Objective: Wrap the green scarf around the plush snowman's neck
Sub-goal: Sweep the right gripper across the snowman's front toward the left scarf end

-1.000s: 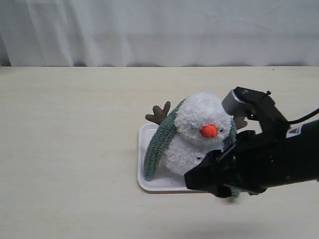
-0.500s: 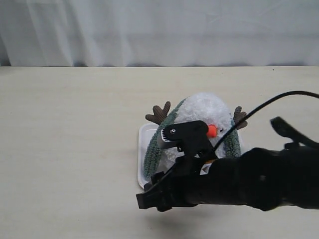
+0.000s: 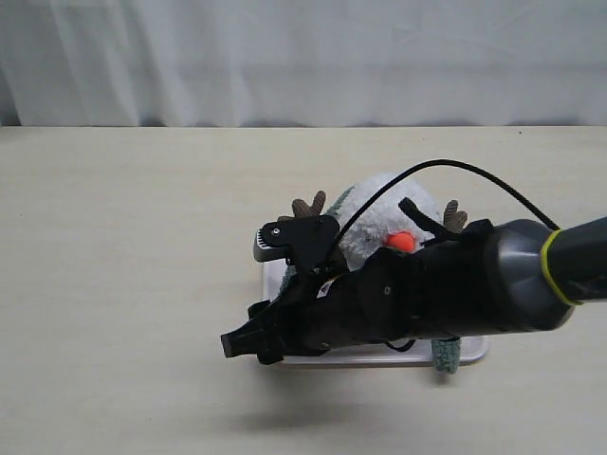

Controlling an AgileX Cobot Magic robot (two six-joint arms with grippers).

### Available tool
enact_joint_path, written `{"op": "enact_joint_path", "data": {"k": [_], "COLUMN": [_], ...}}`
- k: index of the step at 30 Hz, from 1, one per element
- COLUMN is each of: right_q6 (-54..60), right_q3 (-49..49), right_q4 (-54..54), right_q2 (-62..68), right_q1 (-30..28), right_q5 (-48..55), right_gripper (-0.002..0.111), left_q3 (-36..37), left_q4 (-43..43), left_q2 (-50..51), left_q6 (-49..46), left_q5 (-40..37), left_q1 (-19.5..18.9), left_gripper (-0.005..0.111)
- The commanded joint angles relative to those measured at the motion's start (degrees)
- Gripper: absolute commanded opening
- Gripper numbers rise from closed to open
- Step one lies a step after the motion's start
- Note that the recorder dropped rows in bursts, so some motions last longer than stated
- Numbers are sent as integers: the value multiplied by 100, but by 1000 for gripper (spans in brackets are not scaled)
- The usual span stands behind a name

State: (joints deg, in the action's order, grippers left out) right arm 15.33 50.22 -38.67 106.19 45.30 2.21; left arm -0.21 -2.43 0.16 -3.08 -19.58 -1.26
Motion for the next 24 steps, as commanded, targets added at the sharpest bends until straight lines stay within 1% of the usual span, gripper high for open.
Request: {"op": "enact_joint_path", "data": {"k": [1, 4, 15, 17, 24], "right_q6": [-15, -208, -377, -416, -564], "right_q3": [36, 13, -29, -85, -288], "right_q4": [52, 52, 52, 52, 52], "right_q2": [13, 25, 70, 104, 169], "right_q1": [-209, -251, -251, -251, -251], "right_q5": [374, 417, 646, 518, -398], "right_gripper": [56, 56, 56, 56, 56], "left_q3": [21, 21, 21, 21, 21], "left_q4": [4, 4, 4, 4, 4], "left_q2": [-16, -16, -16, -16, -16], "left_q6": [10, 10, 10, 10, 10], "left_q5": [64, 64, 64, 64, 64], "left_q1": [-5, -5, -5, -5, -5], "left_gripper": [0, 0, 0, 0, 0]}}
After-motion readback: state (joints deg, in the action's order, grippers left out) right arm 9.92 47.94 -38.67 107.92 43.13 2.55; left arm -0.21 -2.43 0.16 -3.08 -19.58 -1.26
